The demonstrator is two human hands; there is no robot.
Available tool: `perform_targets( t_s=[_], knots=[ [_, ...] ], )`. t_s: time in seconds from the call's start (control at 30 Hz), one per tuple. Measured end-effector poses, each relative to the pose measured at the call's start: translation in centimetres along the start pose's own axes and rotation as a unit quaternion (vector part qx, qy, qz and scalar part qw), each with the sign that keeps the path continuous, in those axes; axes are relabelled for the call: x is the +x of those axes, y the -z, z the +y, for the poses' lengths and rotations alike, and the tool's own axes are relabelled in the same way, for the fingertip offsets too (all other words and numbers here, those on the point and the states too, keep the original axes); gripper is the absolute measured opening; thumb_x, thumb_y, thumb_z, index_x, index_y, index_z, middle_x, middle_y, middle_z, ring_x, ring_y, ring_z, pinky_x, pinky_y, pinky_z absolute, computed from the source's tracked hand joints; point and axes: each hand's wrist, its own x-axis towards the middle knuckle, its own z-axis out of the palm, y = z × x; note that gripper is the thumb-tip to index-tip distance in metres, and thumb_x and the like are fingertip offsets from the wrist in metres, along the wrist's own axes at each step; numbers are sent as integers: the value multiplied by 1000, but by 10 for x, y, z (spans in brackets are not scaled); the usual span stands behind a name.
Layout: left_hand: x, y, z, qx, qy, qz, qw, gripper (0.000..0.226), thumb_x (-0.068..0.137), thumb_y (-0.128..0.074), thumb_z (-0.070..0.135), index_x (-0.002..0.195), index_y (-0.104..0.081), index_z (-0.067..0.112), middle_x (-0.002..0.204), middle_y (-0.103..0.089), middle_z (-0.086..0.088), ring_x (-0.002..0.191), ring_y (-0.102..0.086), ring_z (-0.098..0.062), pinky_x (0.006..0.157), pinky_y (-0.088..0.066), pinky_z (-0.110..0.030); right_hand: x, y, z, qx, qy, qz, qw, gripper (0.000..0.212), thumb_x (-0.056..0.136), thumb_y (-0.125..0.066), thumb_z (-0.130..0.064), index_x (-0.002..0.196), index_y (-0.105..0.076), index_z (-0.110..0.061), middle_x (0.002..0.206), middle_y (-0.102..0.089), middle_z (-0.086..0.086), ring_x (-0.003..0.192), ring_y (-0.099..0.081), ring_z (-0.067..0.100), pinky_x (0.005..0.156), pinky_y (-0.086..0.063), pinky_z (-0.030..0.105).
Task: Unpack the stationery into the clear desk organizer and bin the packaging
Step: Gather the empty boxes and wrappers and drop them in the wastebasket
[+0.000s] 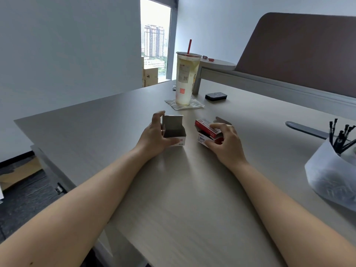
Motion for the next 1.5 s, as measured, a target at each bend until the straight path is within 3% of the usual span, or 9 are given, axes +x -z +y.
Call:
perform_targets(
  t_s=[0.2, 0.37, 0.53, 0.77, 0.9, 1.0, 1.1, 1.33, 1.5],
  knots=[
    [-48, 43, -3, 18, 1, 46, 999, 78, 74, -72, 15, 135, -23, 15, 107, -49, -6, 90, -47, -17, 78, -36, -22, -24, -7, -36, 19, 49, -14, 999, 47, 78, -65, -12, 122, -50, -13, 131, -43, 12, 115, -48, 25, 90, -39, 25],
    [-118, 103, -23, 50, 36, 112, 992, 75, 71, -74, 18, 129, -27, 12, 100, -48, -5, 89, -51, -20, 75, -41, -28, -56, -29, -91, 49, 94, -52, 993, 47, 78, -65, -12, 122, -50, -12, 131, -42, 12, 113, -49, 24, 88, -39, 23],
    [-203, 163, -48, 86, 93, 171, 977, 68, 72, -73, 19, 122, -29, 8, 100, -48, -4, 88, -53, -18, 61, -42, -13, -95, -64, -161, 91, 170, -115, 974, 45, 79, -65, -10, 121, -50, -10, 138, -36, 9, 121, -44, 24, 91, -41, 23],
    [-307, 209, -107, 102, 223, 224, 943, 68, 71, -74, 23, 123, -32, 10, 99, -53, -10, 91, -54, -24, 75, -47, -34, -164, -143, -228, 105, 222, -233, 941, 44, 80, -63, -10, 122, -51, -13, 127, -39, 10, 108, -50, 23, 85, -40, 20],
    [-345, 196, -163, 92, 297, 236, 921, 68, 73, -73, 21, 126, -32, 10, 108, -51, -9, 96, -50, -20, 71, -36, -26, -205, -204, -219, 74, 214, -310, 923, 45, 81, -59, -7, 125, -49, -12, 126, -39, 11, 111, -47, 25, 81, -33, 13],
    [-358, 171, -208, 75, 347, 224, 908, 74, 74, -72, 25, 131, -28, 11, 120, -50, -11, 106, -50, -26, 78, -35, -27, -231, -249, -193, 24, 207, -362, 909, 47, 82, -59, -8, 127, -46, -15, 127, -37, 10, 113, -46, 25, 90, -36, 21],
    [-362, 143, -247, 59, 391, 192, 898, 76, 75, -70, 27, 134, -25, 12, 117, -51, -9, 99, -49, -21, 77, -39, -29, -247, -286, -162, -3, 185, -411, 893, 49, 81, -60, -7, 127, -46, -13, 129, -36, 12, 116, -45, 26, 99, -35, 26],
    [-337, 104, -322, 68, 434, 137, 888, 81, 79, -67, 24, 141, -17, 13, 124, -49, -11, 108, -47, -22, 84, -37, -30, -243, -358, -119, -47, 160, -456, 874, 48, 81, -58, -6, 128, -46, -13, 131, -35, 12, 115, -47, 28, 98, -37, 29],
    [-309, 87, -360, 95, 452, 72, 884, 96, 79, -66, 31, 144, 2, 14, 137, -42, -16, 122, -44, -31, 91, -41, -37, -240, -399, -104, -61, 181, -496, 847, 56, 85, -58, -16, 136, -35, -18, 147, -23, 7, 132, -32, 24, 105, -32, 33]
  ],
)
